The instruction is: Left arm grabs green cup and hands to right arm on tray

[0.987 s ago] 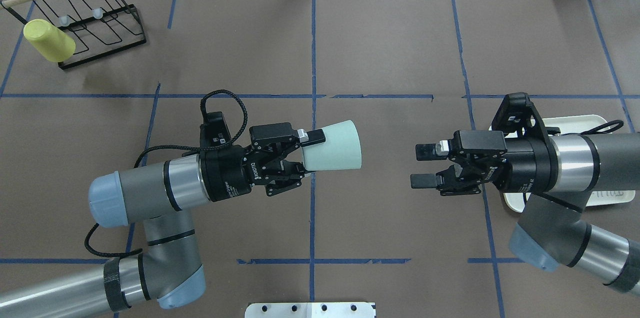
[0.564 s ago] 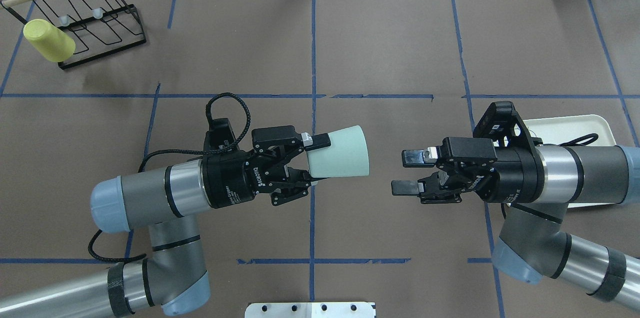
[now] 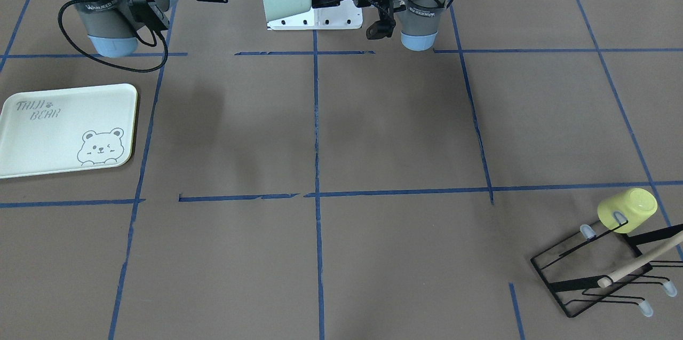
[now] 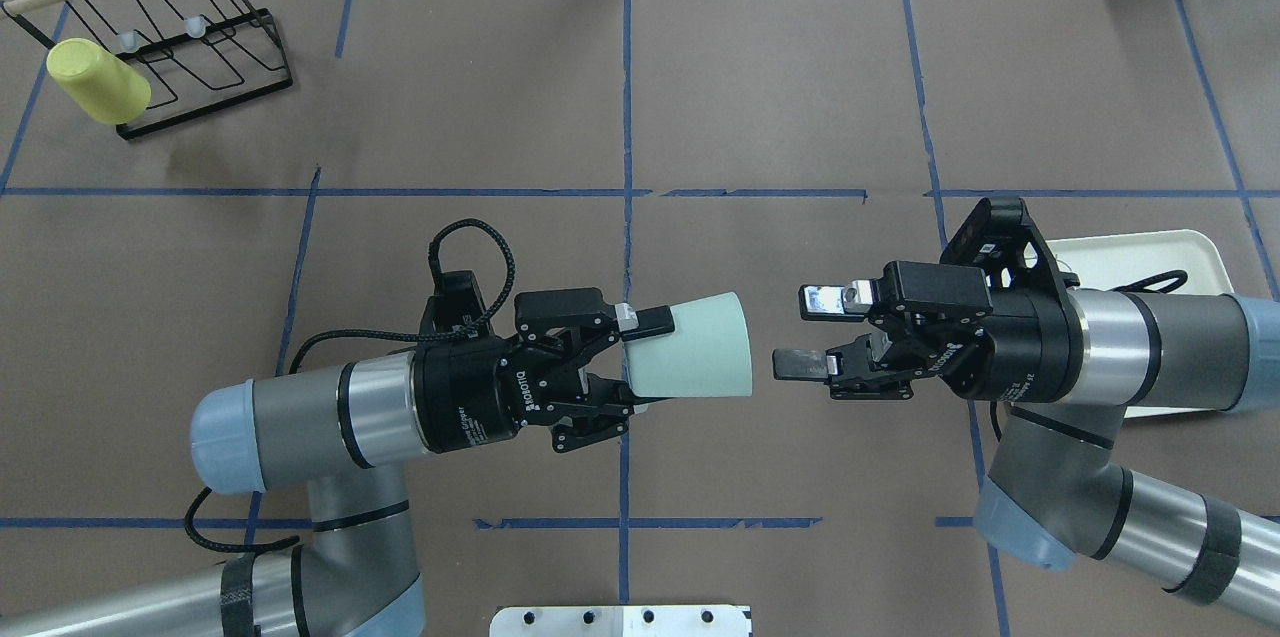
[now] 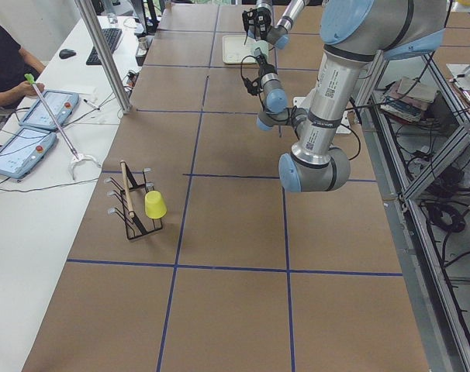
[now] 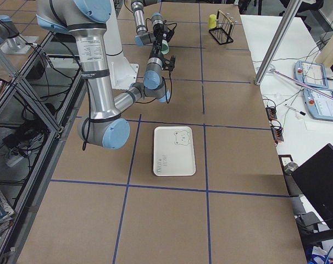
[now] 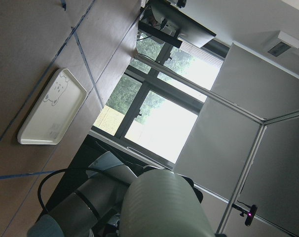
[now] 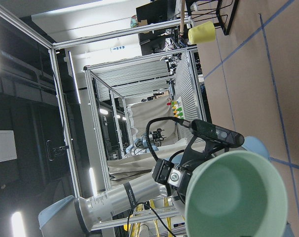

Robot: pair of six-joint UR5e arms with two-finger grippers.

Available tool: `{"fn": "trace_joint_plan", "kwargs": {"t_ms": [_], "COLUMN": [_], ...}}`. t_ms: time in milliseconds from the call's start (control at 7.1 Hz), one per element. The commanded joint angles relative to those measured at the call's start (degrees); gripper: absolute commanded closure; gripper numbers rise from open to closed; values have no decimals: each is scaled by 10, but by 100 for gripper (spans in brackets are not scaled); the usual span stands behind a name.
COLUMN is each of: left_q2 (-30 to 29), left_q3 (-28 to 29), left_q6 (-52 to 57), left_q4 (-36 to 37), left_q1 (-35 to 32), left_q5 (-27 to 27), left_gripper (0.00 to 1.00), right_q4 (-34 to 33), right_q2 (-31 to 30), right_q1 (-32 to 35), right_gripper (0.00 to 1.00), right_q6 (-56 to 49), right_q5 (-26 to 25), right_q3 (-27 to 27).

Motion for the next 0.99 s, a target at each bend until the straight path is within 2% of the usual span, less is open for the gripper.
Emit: {"fn": "trace_joint_plan", "kwargs": {"t_ms": [0,423,564,705,846], "left_q2": [-1,-13,-15,-14,-14], "left_q3": [-5,-2,0,0,0], "left_q6": [-2,-2,-2,-1,-1], "left_q4": [1,2,2,2,2], "left_q1": [13,17,17,18,17], "left_q5": [-10,-14,-14,-14,-14], "left_gripper": [85,83,83,81,80], "right_q4": [0,0,2,5,6], "right_q2": [3,3,4,9,9], "right_q1": [-6,-18,-22,-25,-31], "right_gripper": [5,6,17,40,58], "right_q6": [0,-1,-1,-1,-2], "right_q5": [0,0,0,0,1], "right_q3": [0,1,1,1,0]}}
